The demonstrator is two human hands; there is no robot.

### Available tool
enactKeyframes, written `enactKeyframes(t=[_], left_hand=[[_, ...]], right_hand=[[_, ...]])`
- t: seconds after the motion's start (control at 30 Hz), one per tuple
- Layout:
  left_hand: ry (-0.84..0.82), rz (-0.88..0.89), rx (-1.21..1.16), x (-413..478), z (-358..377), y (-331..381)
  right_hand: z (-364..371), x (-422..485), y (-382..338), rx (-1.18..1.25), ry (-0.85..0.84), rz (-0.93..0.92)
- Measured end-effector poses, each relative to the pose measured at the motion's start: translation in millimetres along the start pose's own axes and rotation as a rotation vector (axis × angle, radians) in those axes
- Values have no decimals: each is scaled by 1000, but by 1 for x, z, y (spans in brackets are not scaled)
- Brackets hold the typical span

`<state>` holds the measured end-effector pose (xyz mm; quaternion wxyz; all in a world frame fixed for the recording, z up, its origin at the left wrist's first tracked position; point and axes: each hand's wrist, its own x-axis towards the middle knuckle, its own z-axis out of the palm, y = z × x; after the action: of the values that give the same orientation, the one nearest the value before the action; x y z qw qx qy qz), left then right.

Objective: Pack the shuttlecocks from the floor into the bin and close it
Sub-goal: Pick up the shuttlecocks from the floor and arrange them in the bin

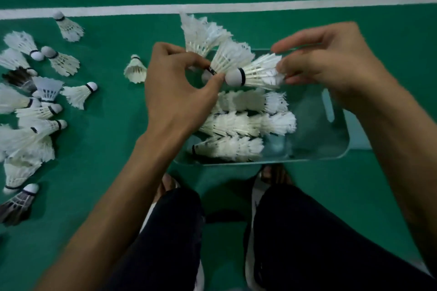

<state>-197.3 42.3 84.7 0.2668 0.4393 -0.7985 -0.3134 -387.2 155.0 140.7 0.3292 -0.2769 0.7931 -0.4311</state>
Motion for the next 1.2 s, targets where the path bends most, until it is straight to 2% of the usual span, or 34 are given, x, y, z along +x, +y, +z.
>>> enactKeyframes(t=[0.1, 0.23, 0.33, 0.47, 0.67, 0.83, 0.97, 1.07, 1.2], left_hand=[[-243, 73, 136, -10, 13, 4], [-464, -19, 297, -10, 36, -5], [-550, -55, 379, -10, 49, -7], [-561, -78, 417, -9, 58, -10], [-564, -113, 423, -8, 62, -14], [-588, -140, 434, -9, 65, -18], [-608, -150, 423, -10, 67, -17], [-620, -161, 415, -10, 68, -17], [-631, -159, 393, -11, 70, -18]], right_hand=[[-22, -11, 32, -99, -54, 159], [-17, -5, 86, -442, -107, 303], [0, 4, 105, -695, -128, 301], [24, 11, 110, -876, -193, 250], [46, 21, 126, -847, -393, 375], [48, 21, 135, -658, -390, 505], [39, 26, 134, -616, -377, 527], [45, 28, 134, -575, -435, 543], [58, 30, 136, -691, -488, 500]])
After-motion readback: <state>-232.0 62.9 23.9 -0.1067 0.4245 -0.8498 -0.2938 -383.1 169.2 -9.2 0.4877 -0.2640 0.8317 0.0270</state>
